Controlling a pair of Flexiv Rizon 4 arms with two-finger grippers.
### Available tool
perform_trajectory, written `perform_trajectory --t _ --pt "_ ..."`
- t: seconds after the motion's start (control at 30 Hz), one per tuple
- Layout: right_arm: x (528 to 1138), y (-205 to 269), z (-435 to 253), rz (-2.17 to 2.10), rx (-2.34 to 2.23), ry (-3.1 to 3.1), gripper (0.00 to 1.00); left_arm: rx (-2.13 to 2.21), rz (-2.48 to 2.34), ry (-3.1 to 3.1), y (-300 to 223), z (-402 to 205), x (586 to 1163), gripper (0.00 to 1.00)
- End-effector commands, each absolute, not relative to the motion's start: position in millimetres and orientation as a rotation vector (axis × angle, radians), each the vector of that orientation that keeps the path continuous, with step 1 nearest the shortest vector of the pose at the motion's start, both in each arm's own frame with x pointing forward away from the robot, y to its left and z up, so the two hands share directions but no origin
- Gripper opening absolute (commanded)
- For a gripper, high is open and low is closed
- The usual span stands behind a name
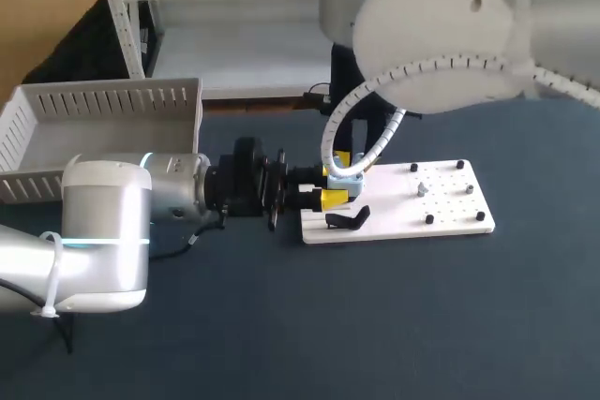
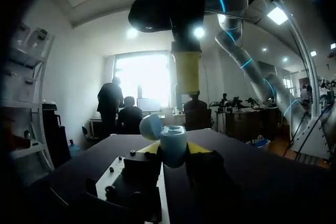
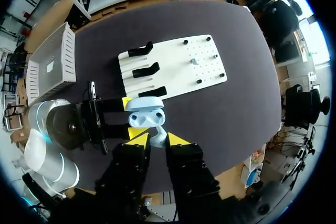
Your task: Pick up each earbud case from the left stands, insert the matching earbuds, close the lid, and place the case in the box.
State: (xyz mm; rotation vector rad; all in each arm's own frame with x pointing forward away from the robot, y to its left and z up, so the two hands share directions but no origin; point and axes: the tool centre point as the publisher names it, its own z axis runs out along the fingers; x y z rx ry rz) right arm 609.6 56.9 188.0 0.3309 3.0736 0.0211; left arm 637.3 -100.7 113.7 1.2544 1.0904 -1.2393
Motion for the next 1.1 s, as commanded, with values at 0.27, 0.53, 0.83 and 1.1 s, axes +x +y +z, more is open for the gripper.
perform_trajectory --t 0.27,0.53,0.83,1.1 --pt "613 63 182 -0.013 0.318 3.059 0.0 1.253 -1.24 1.088 -101 113 638 0.0" --pt "616 65 177 -0.031 0.317 3.07 0.0 1.253 -1.24 1.088 -101 113 638 0.0" --pt "618 63 173 -0.04 0.325 3.081 0.0 1.253 -1.24 1.088 -101 113 638 0.0" --pt "619 61 170 -0.047 0.334 3.082 0.0 1.253 -1.24 1.088 -101 113 638 0.0"
